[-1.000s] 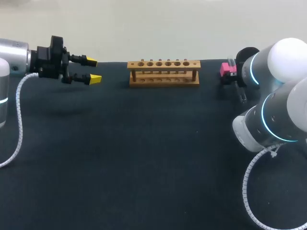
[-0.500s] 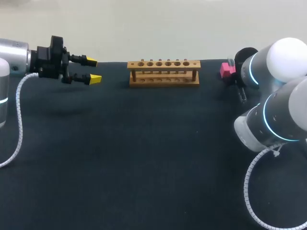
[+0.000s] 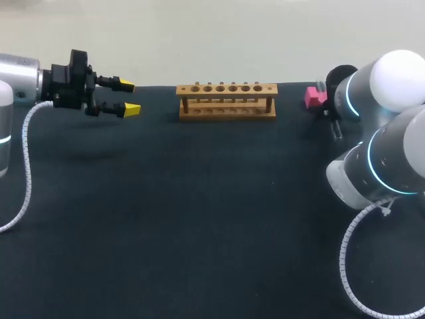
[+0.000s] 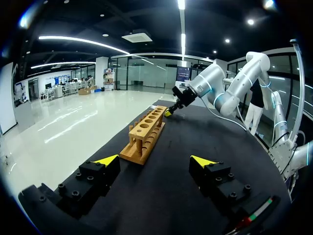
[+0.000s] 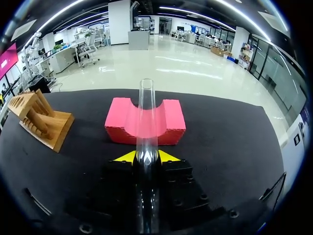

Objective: Grasp the test tube, adjust it, and insert it.

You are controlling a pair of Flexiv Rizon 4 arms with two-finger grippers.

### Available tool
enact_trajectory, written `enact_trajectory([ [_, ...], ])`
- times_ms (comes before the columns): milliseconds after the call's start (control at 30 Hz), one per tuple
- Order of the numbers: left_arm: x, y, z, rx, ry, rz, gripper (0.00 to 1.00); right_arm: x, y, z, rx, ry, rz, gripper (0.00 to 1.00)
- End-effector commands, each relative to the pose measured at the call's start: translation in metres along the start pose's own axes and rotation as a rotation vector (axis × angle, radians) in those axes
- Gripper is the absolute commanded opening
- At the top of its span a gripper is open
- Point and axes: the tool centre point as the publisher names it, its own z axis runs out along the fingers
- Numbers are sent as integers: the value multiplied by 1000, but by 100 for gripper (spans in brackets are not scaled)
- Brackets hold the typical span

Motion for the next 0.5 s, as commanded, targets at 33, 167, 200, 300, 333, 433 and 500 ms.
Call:
enact_trajectory([
  [33,1,-2,-1,-5,-4,3,100,-1,4,-10,14,1,9,0],
  [167,1,-2,-1,-5,-4,3,100,-3,6,-24,29,0,32,0],
  [200,1,-2,-1,-5,-4,3,100,-4,7,-29,33,1,33,0],
  [300,1,-2,-1,-5,-4,3,100,-6,13,-43,42,2,38,0],
  [333,1,-2,-1,-5,-4,3,100,-7,15,-49,42,2,39,0],
  [433,1,-2,-1,-5,-4,3,100,-9,25,-66,48,0,45,0],
  [500,1,-2,-1,-5,-4,3,100,-10,34,-78,62,-1,50,0],
])
